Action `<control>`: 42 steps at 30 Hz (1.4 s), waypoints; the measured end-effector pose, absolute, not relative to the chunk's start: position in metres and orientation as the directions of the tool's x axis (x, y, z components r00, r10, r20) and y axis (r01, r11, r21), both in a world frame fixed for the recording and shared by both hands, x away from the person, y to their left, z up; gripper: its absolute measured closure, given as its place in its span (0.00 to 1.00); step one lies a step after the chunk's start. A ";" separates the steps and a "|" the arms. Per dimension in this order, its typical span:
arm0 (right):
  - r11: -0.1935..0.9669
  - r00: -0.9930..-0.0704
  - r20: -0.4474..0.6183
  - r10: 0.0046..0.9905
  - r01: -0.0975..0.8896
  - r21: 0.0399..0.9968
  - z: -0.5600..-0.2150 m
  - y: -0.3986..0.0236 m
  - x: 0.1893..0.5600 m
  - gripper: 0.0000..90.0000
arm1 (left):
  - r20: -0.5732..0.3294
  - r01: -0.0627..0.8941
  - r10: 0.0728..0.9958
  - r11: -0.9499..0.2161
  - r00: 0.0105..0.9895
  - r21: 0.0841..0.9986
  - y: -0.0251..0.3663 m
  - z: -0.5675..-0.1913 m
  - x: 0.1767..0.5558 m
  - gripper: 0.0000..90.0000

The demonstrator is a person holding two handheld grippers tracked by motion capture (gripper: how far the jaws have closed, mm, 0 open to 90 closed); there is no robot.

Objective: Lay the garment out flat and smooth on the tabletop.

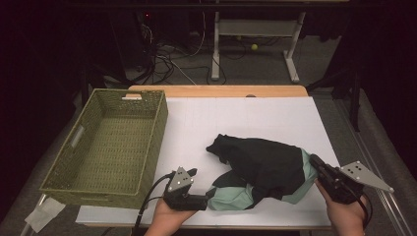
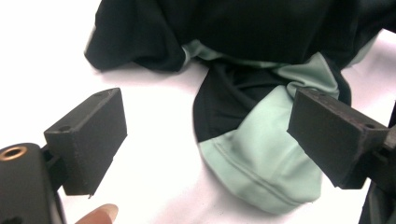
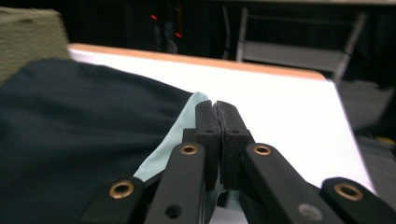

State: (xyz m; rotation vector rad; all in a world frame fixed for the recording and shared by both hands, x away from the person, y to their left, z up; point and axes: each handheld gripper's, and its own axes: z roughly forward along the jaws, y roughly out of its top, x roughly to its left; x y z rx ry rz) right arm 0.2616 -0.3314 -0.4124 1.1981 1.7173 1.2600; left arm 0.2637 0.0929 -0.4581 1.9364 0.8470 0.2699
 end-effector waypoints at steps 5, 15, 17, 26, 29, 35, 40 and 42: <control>0.127 -0.325 -0.011 0.946 0.339 0.932 -0.429 -0.331 0.273 0.99 | -0.179 0.473 0.638 -0.324 0.749 0.819 0.077 -0.463 0.282 0.13; 0.147 -0.330 -0.028 0.944 0.343 0.928 -0.433 -0.327 0.276 0.99 | -0.153 0.470 0.561 -0.480 0.814 0.741 0.019 -0.459 0.324 0.32; 0.147 -0.334 -0.025 0.942 0.347 0.926 -0.434 -0.327 0.277 0.99 | -0.163 0.477 0.552 -0.492 0.818 0.728 0.015 -0.460 0.326 0.41; 0.146 -0.340 -0.020 0.940 0.348 0.926 -0.436 -0.327 0.280 0.99 | -0.139 0.459 0.556 -0.491 0.819 0.741 0.035 -0.468 0.309 0.94; 0.140 -0.340 -0.013 0.940 0.350 0.926 -0.436 -0.326 0.282 0.99 | -0.129 0.455 0.576 -0.468 0.807 0.757 0.059 -0.469 0.294 0.94; 0.160 -0.333 -0.036 0.942 0.353 0.922 -0.437 -0.320 0.293 0.99 | -0.149 0.462 0.598 -0.412 0.788 0.785 0.088 -0.468 0.269 0.94; 0.134 -0.299 -0.015 0.954 0.383 0.914 -0.441 -0.324 0.310 0.98 | -0.128 0.439 0.585 -0.430 0.801 0.789 0.095 -0.467 0.253 0.93; 0.120 -0.305 0.002 0.952 0.383 0.916 -0.441 -0.325 0.310 0.84 | -0.141 0.437 0.578 -0.414 0.804 0.798 0.091 -0.465 0.258 0.79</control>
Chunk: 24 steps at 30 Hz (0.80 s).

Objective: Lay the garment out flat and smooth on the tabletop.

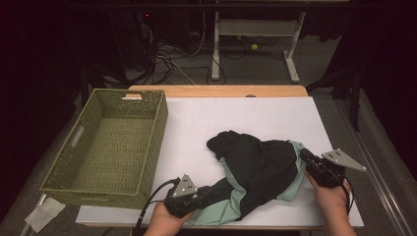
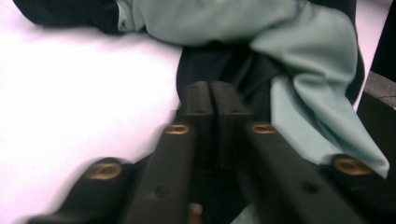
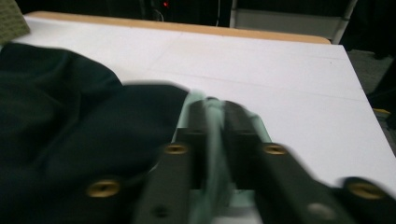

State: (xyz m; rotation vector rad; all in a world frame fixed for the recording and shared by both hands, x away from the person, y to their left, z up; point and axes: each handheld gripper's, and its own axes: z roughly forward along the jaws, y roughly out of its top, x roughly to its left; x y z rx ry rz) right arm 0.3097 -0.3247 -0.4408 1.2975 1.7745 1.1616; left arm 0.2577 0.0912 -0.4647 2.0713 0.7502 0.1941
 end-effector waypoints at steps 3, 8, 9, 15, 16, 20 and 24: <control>0.117 -0.321 0.004 0.947 0.357 0.927 -0.433 -0.325 0.301 0.76 | -0.154 0.440 0.586 -0.385 0.796 0.811 0.086 -0.461 0.264 0.58; 0.126 -0.346 -0.007 0.938 0.325 0.937 -0.423 -0.325 0.282 0.68 | -0.137 0.443 0.573 -0.438 0.808 0.782 0.053 -0.458 0.285 0.45; 0.141 -0.363 -0.015 0.932 0.326 0.935 -0.421 -0.325 0.271 0.65 | -0.124 0.448 0.550 -0.506 0.826 0.737 0.035 -0.463 0.292 0.45; 0.193 -0.414 -0.020 0.910 0.380 0.904 -0.436 -0.323 0.236 0.61 | -0.089 0.425 0.518 -0.580 0.851 0.695 0.024 -0.474 0.289 0.87; 0.194 -0.420 -0.011 0.907 0.396 0.898 -0.439 -0.323 0.233 0.61 | -0.079 0.418 0.520 -0.577 0.850 0.702 0.028 -0.474 0.286 0.89; 0.221 -0.445 -0.002 0.896 0.441 0.870 -0.448 -0.320 0.229 0.60 | -0.073 0.406 0.549 -0.516 0.832 0.754 0.049 -0.467 0.272 0.90; 0.233 -0.461 0.017 0.887 0.479 0.846 -0.452 -0.316 0.230 0.56 | -0.127 0.430 0.592 -0.405 0.796 0.807 0.080 -0.463 0.262 0.90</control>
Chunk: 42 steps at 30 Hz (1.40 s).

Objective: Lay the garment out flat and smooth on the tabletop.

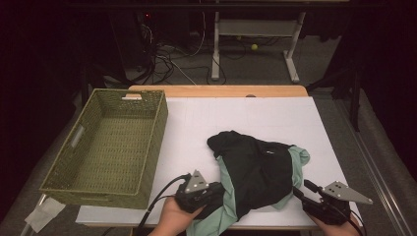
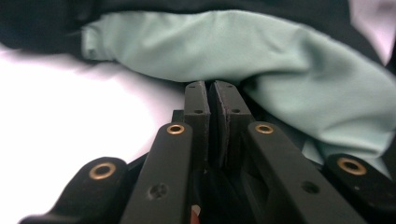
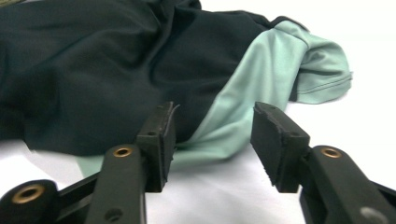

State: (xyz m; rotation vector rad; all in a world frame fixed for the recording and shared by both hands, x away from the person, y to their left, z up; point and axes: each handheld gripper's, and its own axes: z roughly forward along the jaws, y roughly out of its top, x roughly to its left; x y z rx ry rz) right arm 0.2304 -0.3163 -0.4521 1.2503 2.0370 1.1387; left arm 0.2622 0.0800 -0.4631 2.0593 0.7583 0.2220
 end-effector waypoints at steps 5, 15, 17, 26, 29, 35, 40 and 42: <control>0.279 -0.516 0.021 0.856 0.496 0.822 -0.456 -0.299 0.224 0.55 | -0.159 0.463 0.590 -0.409 0.791 0.786 0.088 -0.467 0.261 0.78; 0.394 -0.644 0.001 0.765 0.469 0.791 -0.461 -0.268 0.211 0.60 | -0.086 0.356 0.472 -0.520 0.878 0.777 0.047 -0.458 0.222 0.22; 0.408 -0.664 0.003 0.748 0.464 0.787 -0.462 -0.265 0.210 0.61 | -0.066 0.352 0.460 -0.571 0.886 0.741 0.041 -0.465 0.220 0.25; 0.523 -0.693 -0.094 0.715 0.440 0.730 -0.474 -0.248 0.214 0.61 | -0.029 0.309 0.484 -0.510 0.874 0.803 0.052 -0.453 0.224 0.87; 0.517 -0.675 -0.110 0.729 0.438 0.736 -0.474 -0.248 0.218 0.75 | -0.036 0.301 0.500 -0.459 0.865 0.836 0.059 -0.441 0.228 0.87; 0.465 -0.631 -0.145 0.762 0.379 0.800 -0.457 -0.262 0.214 0.95 | -0.034 0.276 0.550 -0.364 0.835 0.889 0.074 -0.415 0.239 0.87; 0.314 -0.510 -0.129 0.851 0.296 0.902 -0.424 -0.294 0.211 0.95 | -0.042 0.273 0.587 -0.311 0.809 0.911 0.079 -0.404 0.252 0.87; 0.282 -0.473 -0.131 0.872 0.266 0.922 -0.408 -0.303 0.222 0.95 | -0.043 0.282 0.609 -0.301 0.792 0.911 0.078 -0.405 0.264 0.87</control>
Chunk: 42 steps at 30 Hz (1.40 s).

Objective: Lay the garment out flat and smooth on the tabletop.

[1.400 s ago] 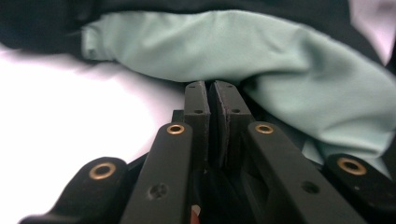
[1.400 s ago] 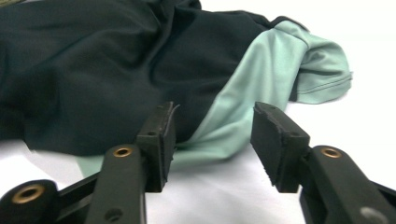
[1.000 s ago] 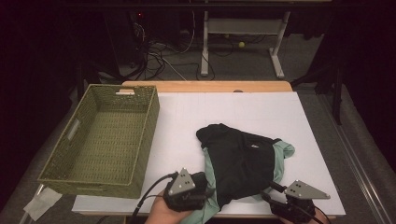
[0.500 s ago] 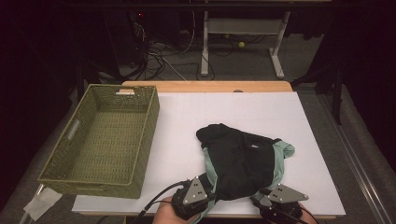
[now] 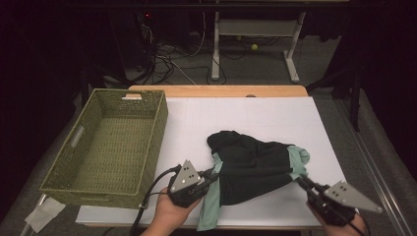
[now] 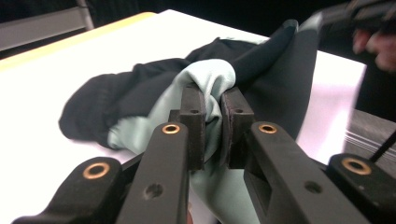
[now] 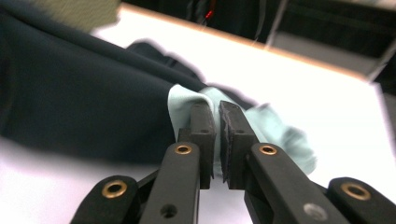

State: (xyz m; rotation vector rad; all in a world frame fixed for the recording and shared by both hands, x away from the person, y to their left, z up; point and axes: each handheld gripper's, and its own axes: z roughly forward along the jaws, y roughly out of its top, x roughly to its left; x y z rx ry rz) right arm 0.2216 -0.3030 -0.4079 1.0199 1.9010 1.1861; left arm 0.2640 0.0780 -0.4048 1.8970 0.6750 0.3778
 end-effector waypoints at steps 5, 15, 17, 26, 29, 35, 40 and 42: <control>0.244 -0.429 -0.124 0.895 0.236 0.941 -0.384 -0.305 0.255 0.95 | -0.016 0.330 0.669 -0.345 0.743 0.879 0.074 -0.418 0.296 0.87; 0.285 -0.410 -0.128 0.903 0.350 0.892 -0.420 -0.293 0.295 0.63 | -0.035 0.394 0.678 -0.384 0.734 0.835 0.081 -0.443 0.284 0.47; 0.278 -0.401 -0.132 0.907 0.333 0.901 -0.419 -0.301 0.279 0.63 | -0.043 0.370 0.657 -0.368 0.753 0.853 0.083 -0.444 0.271 0.47; 0.280 -0.470 -0.063 0.880 0.409 0.868 -0.448 -0.300 0.264 0.51 | -0.061 0.411 0.593 -0.476 0.803 0.777 0.070 -0.467 0.259 0.76; 0.278 -0.470 -0.045 0.882 0.440 0.854 -0.455 -0.298 0.275 0.52 | -0.062 0.412 0.588 -0.484 0.807 0.771 0.067 -0.469 0.259 0.89; 0.328 -0.504 -0.083 0.860 0.421 0.846 -0.457 -0.295 0.273 0.87 | -0.060 0.391 0.584 -0.460 0.810 0.797 0.070 -0.468 0.259 0.95; 0.337 -0.527 -0.097 0.844 0.380 0.861 -0.450 -0.300 0.253 0.93 | -0.069 0.401 0.622 -0.413 0.780 0.818 0.082 -0.466 0.261 0.71; 0.326 -0.529 -0.088 0.844 0.374 0.868 -0.447 -0.303 0.245 0.93 | -0.047 0.381 0.622 -0.417 0.782 0.825 0.084 -0.466 0.260 0.64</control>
